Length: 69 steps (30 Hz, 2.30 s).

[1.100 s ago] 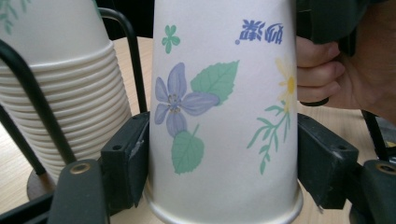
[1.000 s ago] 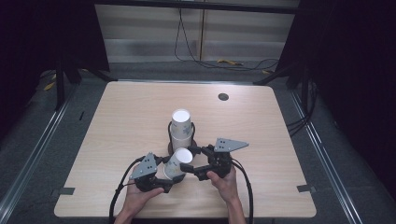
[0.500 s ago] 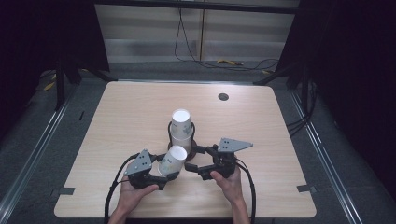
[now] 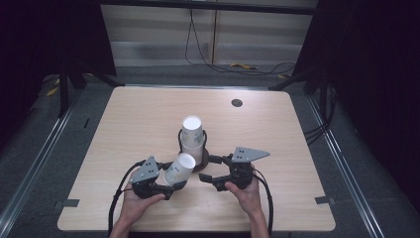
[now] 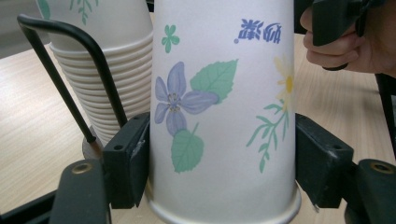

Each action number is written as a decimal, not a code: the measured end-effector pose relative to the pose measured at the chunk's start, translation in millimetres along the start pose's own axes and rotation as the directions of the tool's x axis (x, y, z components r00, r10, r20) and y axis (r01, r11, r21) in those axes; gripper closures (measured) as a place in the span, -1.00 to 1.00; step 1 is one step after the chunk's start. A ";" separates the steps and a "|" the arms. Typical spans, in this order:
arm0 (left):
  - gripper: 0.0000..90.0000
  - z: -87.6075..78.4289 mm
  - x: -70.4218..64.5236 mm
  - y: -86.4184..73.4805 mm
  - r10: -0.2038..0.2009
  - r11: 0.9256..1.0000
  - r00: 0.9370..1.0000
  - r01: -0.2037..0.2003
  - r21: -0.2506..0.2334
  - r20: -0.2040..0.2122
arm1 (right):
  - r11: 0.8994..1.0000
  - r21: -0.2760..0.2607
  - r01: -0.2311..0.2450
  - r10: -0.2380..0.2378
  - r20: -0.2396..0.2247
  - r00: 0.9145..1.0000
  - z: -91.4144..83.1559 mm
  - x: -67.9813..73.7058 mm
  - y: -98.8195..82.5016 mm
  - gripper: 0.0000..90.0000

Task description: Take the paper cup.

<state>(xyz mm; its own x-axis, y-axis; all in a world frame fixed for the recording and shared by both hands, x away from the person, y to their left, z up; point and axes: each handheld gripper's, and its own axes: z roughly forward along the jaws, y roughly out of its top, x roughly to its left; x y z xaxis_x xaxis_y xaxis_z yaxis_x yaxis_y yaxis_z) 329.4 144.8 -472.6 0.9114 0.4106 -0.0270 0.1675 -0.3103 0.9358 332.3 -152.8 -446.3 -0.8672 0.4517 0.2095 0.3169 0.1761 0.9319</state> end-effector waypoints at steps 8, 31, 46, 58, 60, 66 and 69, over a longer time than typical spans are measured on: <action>-0.35 -2.4 0.0 8.8 0.041 0.998 0.999 -0.041 0.045 -0.002 | 0.999 0.036 0.011 -0.011 0.014 1.000 0.2 0.7 -1.4 -0.43; -0.36 8.6 5.3 21.1 0.116 0.963 0.990 -0.133 0.232 0.085 | 0.985 0.167 0.040 -0.045 0.028 0.999 -0.8 1.0 -1.9 -0.47; -0.35 17.2 1.4 24.5 0.163 0.926 0.979 -0.193 0.324 0.119 | 0.964 0.259 0.056 -0.056 -0.006 0.998 7.7 5.3 3.5 -0.52; -0.35 16.8 1.6 30.3 0.194 0.904 0.971 -0.231 0.360 0.137 | 0.945 0.316 0.087 -0.086 -0.015 0.996 15.4 6.2 4.6 -0.50; -0.35 18.4 1.6 30.3 0.195 0.895 0.971 -0.235 0.379 0.140 | 0.936 0.339 0.096 -0.098 -0.011 0.995 16.4 6.7 5.3 -0.51; -0.35 19.1 0.5 36.3 0.216 0.877 0.965 -0.258 0.404 0.148 | 0.924 0.372 0.092 -0.095 -0.012 0.995 18.9 5.8 5.7 -0.56; -0.35 19.9 1.3 37.2 0.218 0.879 0.964 -0.262 0.399 0.152 | 0.920 0.381 0.094 -0.098 -0.009 0.995 19.6 6.2 7.0 -0.55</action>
<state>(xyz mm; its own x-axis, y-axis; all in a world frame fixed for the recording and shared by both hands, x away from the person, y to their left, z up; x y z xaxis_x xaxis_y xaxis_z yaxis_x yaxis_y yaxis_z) 344.3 116.7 -444.8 0.9723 0.1975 0.1249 0.0581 -0.7221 0.6894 336.7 -131.6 -444.2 -0.8976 0.4242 0.1198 0.3563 0.5381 0.7639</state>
